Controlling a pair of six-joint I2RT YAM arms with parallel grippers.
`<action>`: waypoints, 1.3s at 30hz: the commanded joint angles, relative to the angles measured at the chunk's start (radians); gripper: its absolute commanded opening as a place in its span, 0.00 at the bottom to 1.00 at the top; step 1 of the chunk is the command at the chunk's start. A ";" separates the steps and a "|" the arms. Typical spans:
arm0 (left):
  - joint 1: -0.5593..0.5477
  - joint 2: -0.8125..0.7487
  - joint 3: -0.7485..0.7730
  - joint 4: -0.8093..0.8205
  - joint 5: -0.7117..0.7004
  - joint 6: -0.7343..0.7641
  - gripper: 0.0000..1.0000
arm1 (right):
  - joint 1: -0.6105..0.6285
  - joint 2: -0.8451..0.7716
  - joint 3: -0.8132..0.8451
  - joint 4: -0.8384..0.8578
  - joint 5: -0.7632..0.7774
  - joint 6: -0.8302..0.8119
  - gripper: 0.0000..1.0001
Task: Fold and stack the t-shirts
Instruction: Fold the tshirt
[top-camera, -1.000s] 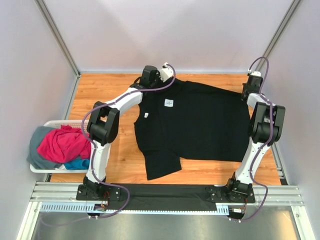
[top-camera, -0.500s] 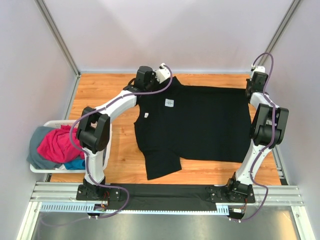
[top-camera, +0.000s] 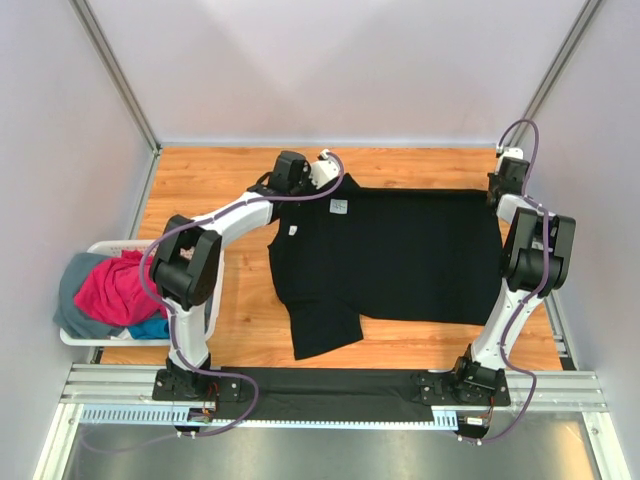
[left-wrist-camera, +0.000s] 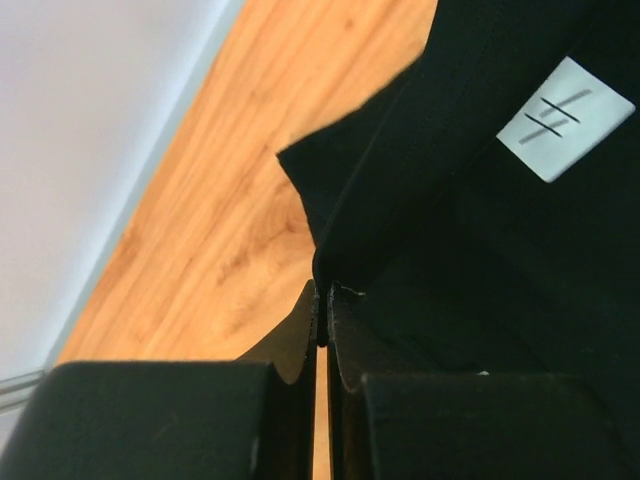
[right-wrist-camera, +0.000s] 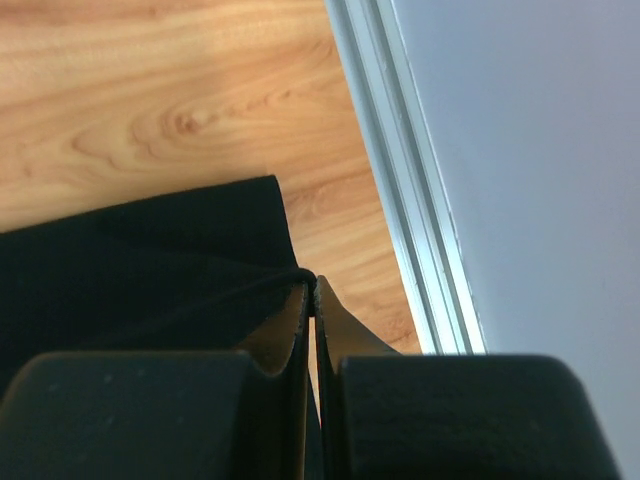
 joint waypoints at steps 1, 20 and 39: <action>-0.012 -0.086 -0.025 -0.017 0.023 -0.030 0.00 | -0.020 -0.044 -0.018 0.069 0.030 -0.021 0.01; -0.052 -0.132 -0.128 -0.079 -0.007 -0.065 0.00 | -0.020 0.019 0.001 0.017 0.013 -0.028 0.00; -0.080 -0.142 -0.180 -0.095 -0.059 -0.090 0.00 | -0.019 0.048 -0.007 -0.033 -0.004 -0.162 0.01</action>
